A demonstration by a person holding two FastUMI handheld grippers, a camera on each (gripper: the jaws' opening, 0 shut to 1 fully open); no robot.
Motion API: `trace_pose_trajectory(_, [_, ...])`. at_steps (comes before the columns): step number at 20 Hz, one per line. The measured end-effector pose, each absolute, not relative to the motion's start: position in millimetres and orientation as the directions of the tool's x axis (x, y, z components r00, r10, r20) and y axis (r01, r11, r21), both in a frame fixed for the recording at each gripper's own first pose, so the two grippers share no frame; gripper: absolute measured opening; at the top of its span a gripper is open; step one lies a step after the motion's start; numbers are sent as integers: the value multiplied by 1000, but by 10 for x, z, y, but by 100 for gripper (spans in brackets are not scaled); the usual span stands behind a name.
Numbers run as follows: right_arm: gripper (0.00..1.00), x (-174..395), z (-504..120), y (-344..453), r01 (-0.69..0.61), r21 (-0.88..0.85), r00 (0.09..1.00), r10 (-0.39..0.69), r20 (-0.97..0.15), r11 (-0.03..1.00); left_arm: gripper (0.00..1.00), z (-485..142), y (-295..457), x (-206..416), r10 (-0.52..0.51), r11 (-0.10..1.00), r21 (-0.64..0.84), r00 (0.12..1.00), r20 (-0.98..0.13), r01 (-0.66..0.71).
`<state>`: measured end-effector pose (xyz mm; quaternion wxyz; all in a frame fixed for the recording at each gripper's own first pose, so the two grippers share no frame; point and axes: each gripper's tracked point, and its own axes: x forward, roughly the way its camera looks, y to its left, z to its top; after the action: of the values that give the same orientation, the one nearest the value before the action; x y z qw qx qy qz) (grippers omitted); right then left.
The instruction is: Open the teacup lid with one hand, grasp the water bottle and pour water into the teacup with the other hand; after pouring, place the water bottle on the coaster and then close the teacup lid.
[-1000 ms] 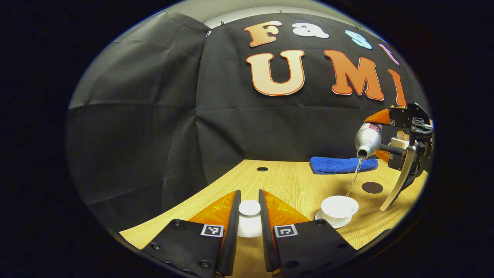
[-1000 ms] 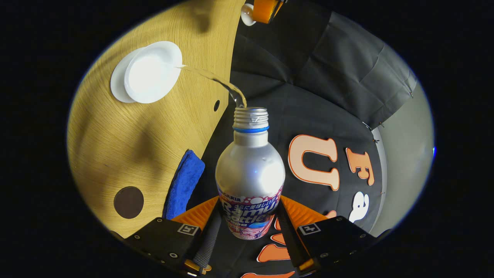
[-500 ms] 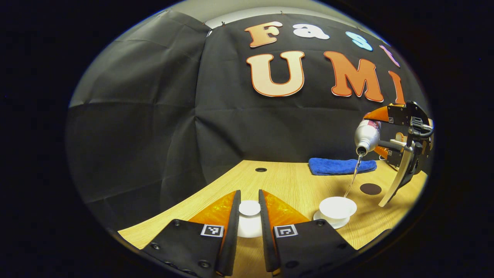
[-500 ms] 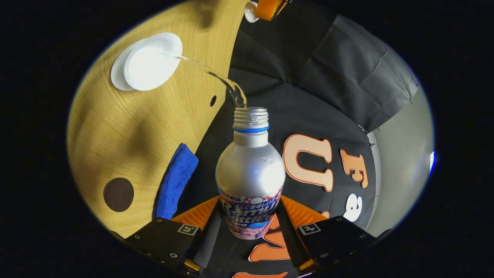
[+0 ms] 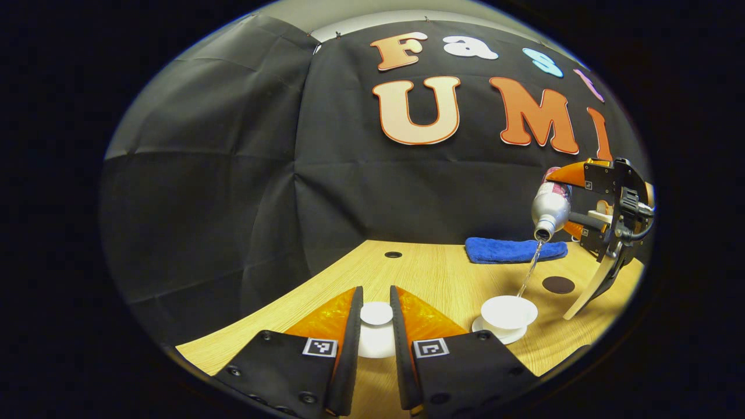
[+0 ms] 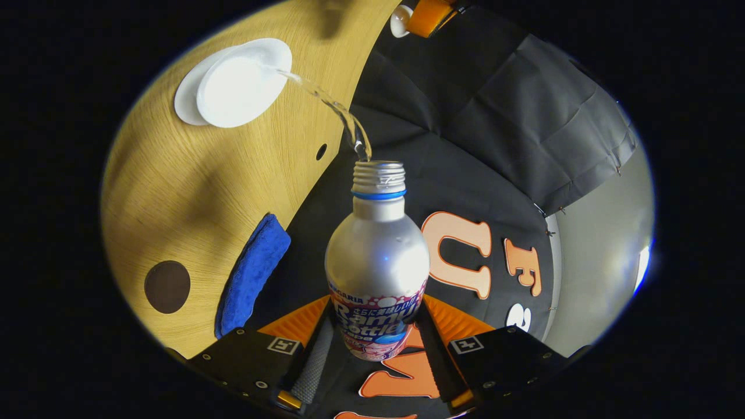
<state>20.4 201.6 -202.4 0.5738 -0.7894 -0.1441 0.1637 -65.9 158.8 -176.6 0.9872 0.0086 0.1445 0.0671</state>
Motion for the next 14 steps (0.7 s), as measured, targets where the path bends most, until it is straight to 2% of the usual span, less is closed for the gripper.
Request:
trace_pose_trajectory(12, [78,-2,-2378,2196,52,-933,878,461,-127,-356,34,-1733,1517,-674,123,992,47,954,-273,-115])
trace_pose_trajectory(13, [79,-33,-2398,2207,54,-930,876,464,-130,-363,30,-1734,1492,-672,118,993,45,955,-272,-110])
trace_pose_trajectory(14, [78,-54,-2419,2216,58,-928,874,467,-130,-368,34,-1708,1478,-660,113,994,41,957,-269,-106])
